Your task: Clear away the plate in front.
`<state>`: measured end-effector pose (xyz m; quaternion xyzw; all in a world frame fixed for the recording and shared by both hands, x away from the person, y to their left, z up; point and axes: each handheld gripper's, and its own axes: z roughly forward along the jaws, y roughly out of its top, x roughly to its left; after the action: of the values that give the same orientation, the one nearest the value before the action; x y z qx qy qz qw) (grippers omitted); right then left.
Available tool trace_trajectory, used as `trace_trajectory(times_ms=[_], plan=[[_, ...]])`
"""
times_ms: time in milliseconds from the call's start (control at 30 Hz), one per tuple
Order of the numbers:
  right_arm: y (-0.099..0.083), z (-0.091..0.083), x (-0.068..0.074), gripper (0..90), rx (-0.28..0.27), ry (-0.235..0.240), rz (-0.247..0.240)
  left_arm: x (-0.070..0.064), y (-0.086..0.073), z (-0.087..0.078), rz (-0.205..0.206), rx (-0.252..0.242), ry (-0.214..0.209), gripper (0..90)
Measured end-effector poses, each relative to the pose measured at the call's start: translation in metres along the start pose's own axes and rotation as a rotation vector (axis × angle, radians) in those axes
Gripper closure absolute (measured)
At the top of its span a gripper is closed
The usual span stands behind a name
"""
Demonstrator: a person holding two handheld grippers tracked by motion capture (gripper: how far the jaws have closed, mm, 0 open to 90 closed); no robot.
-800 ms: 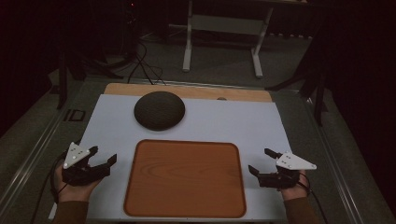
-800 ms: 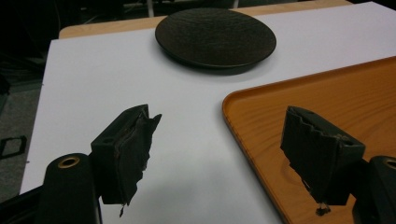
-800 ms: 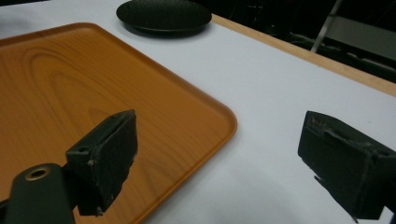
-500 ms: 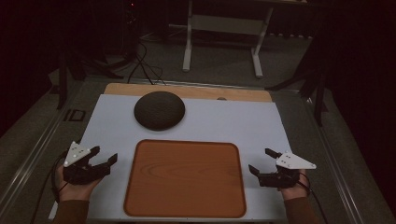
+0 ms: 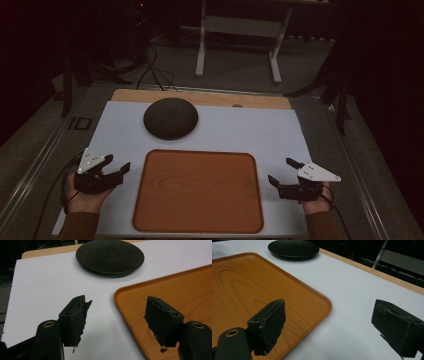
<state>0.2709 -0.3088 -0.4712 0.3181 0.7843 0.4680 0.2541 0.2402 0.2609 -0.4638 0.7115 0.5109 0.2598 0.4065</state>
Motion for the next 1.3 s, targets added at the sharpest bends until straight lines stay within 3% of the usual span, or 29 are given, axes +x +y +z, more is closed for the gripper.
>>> trace_trajectory(times_ms=[133,267,733,1300], plan=[[0.001,0.0,0.001,11.7,-0.001,-0.002,-0.013,0.002,0.003,0.0,-0.01,0.004,0.001,34.1],[0.001,0.0,0.001,11.8,0.002,-0.006,-0.011,0.003,0.01,-0.001,0.012,-0.006,0.04,33.3],[0.0,0.0,0.001,11.7,0.011,0.002,-0.01,0.006,0.033,0.01,0.004,-0.019,0.039,34.5],[0.001,-0.001,0.002,11.7,0.006,0.0,-0.021,0.005,0.048,0.046,-0.01,0.01,0.032,35.5]])
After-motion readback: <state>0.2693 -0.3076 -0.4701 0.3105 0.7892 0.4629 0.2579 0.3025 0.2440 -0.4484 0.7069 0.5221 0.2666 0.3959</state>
